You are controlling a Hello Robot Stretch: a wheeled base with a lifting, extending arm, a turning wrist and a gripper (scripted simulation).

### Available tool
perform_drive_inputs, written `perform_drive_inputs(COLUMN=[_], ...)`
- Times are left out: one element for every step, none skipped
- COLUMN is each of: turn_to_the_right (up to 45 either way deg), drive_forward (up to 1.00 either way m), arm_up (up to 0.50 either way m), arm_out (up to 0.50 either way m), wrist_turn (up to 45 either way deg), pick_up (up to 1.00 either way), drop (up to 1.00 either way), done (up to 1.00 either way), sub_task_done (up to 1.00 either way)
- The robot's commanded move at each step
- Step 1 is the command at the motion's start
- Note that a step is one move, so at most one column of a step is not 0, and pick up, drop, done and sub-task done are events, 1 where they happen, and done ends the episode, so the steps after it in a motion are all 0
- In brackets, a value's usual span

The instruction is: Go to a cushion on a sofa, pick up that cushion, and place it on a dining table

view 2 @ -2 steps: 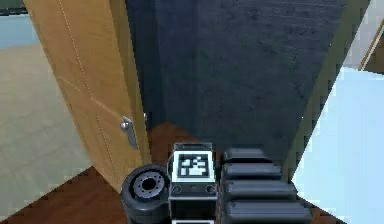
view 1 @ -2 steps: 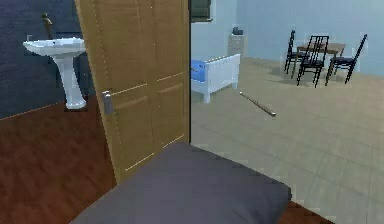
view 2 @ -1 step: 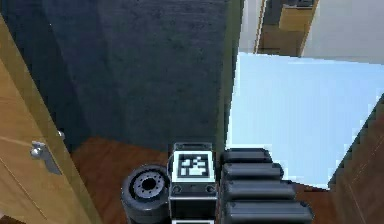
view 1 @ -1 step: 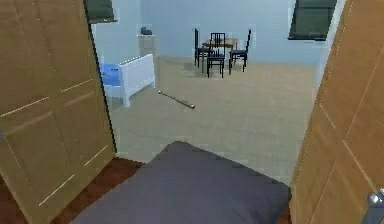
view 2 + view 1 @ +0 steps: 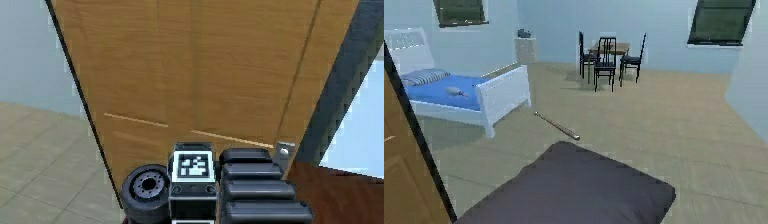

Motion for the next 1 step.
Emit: perform_drive_inputs(turn_to_the_right=[21.0], drive_forward=[0.00], arm_up=[0.00], arm_out=[0.00], wrist_turn=[0.0], pick_up=[0.00], drop=[0.00], done=[0.00], sub_task_done=[0.00])
